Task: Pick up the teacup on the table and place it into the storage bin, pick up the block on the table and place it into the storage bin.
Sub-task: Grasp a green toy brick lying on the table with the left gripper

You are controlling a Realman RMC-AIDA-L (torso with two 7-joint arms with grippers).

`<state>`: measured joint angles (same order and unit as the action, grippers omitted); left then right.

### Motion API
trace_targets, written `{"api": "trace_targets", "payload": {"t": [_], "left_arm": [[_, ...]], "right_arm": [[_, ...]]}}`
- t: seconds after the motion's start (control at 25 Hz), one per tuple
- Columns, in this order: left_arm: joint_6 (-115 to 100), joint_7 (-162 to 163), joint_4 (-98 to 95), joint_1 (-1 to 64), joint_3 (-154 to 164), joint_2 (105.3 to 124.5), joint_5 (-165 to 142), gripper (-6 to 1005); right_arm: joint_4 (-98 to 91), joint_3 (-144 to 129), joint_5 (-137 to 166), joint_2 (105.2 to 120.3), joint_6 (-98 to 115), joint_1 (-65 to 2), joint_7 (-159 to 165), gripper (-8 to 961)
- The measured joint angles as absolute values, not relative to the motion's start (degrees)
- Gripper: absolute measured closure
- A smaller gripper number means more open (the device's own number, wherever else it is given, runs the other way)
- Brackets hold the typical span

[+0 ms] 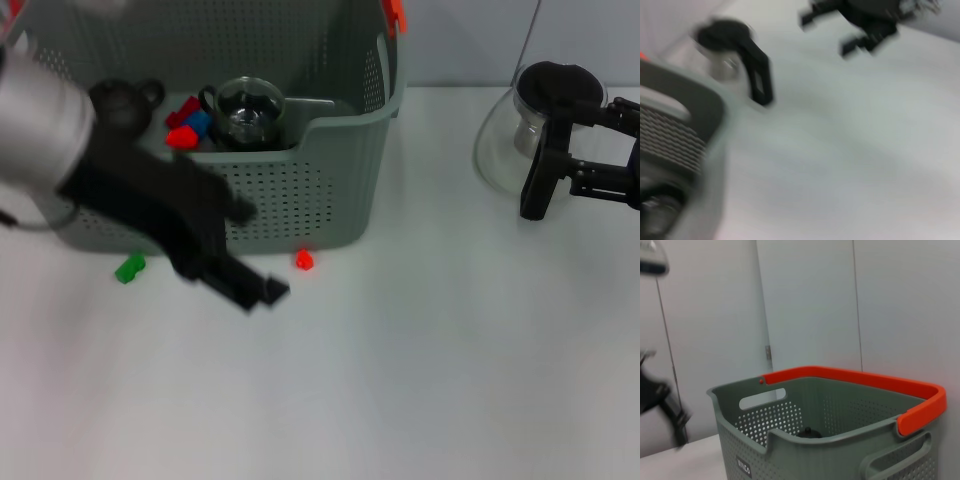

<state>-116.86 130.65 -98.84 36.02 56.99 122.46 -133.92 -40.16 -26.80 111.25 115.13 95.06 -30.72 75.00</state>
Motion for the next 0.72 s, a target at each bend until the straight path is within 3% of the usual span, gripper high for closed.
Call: {"api": "trace_targets", "payload": {"t": [0.24, 0.72], "left_arm": [[-114.8, 130.7, -94.7, 30.7, 61.1, 124.13, -135.0, 55], [-100.8, 130.0, -88.5, 20.6, 59.2, 124.18, -141.3, 58]], "right_arm": [[-40.2, -27.0, 111.4, 115.26, 93.9, -30.8, 75.0, 38], [-40.1, -27.3, 111.8, 115.22, 91.6, -30.9, 73.5, 39]]}}
